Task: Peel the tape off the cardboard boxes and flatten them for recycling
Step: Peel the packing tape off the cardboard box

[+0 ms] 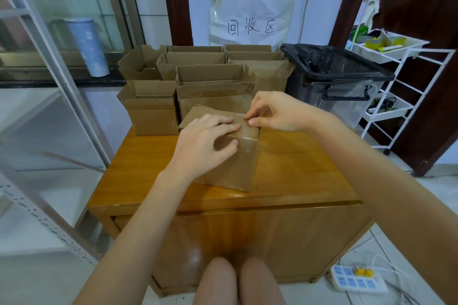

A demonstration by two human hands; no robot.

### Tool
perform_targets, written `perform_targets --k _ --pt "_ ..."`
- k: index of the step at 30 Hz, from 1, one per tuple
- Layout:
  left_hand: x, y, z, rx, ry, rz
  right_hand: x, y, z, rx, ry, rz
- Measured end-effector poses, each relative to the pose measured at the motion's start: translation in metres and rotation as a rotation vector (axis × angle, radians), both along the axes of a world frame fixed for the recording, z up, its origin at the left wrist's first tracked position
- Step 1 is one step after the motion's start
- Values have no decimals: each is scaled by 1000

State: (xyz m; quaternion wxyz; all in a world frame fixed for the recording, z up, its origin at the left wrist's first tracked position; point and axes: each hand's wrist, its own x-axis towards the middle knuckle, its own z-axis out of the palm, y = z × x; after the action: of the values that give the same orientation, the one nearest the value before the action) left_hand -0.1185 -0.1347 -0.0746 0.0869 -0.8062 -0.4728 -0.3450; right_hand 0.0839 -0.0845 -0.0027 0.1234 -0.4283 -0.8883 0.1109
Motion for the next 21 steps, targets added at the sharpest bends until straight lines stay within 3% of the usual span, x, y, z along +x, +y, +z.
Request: perform_targets --k 21 --pt "1 -1 2 -26 -15 -14 -4 3 -4 -108 -13 8"
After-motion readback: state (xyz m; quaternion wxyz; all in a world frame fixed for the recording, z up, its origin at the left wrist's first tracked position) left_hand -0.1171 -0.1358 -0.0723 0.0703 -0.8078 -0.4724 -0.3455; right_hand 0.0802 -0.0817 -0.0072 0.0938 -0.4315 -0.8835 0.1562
